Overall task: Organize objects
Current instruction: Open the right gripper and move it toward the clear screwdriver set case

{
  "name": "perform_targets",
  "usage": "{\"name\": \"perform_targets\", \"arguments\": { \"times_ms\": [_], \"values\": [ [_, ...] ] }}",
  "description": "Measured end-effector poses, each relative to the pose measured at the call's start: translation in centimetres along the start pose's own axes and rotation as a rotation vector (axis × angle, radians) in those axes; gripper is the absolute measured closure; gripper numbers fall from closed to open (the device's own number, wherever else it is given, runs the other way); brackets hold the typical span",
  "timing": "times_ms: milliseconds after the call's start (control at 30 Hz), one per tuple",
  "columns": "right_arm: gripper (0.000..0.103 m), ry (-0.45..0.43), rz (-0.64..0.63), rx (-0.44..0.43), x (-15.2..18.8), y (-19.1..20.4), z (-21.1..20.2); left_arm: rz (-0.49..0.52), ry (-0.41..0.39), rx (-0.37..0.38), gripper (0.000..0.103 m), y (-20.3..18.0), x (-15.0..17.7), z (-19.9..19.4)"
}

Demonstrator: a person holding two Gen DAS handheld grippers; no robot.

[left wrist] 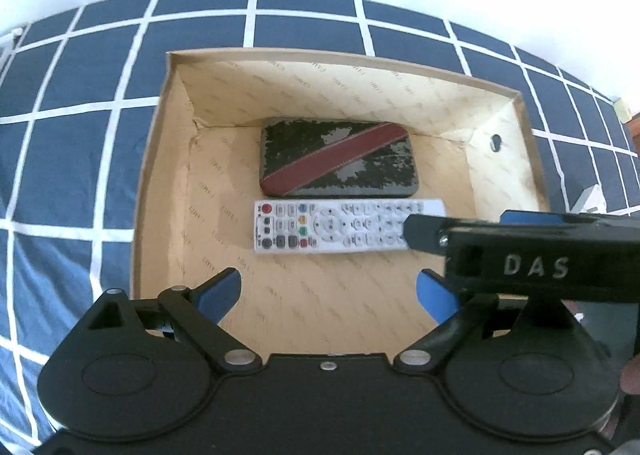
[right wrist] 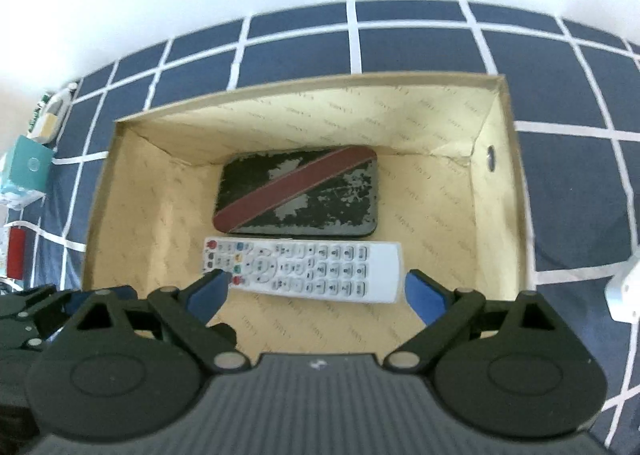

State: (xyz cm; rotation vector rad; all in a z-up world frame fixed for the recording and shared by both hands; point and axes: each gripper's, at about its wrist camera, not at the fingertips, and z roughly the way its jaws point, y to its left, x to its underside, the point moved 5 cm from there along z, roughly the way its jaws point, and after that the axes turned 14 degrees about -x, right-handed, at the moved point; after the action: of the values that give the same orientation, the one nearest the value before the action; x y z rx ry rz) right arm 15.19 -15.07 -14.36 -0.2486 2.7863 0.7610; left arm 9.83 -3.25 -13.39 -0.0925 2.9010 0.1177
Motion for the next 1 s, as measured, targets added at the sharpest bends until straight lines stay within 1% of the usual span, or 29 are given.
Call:
{"name": "perform_targets", "arguments": {
  "times_ms": [200, 333, 567, 800, 1000],
  "values": [
    [0.007, -0.048, -0.016, 0.001, 1.7, 0.7, -4.0, -0.006, -0.039, -0.012, 0.004, 0.0, 2.4, -3.5],
    [0.003, -0.078, -0.022, 0.002, 3.4, 0.9, -6.6, -0.004, -0.067, -0.018, 0.000, -0.6, 4.1, -5.7],
    [0.000, -0.144, -0.008, 0.013, 6.5, 0.3, -11.1, 0.008, -0.105, -0.026, 0.000, -2.1, 6.9, -8.7],
    [0.000, -0.192, 0.033, 0.034, 9.6, -1.7, -15.1, 0.050, -0.136, -0.013, 0.000, -4.9, 8.6, -11.1],
    [0.000, -0.237, 0.096, 0.065, 11.7, -5.0, -18.4, 0.107, -0.147, -0.004, 0.000, -8.7, 9.5, -11.9]
  ]
}}
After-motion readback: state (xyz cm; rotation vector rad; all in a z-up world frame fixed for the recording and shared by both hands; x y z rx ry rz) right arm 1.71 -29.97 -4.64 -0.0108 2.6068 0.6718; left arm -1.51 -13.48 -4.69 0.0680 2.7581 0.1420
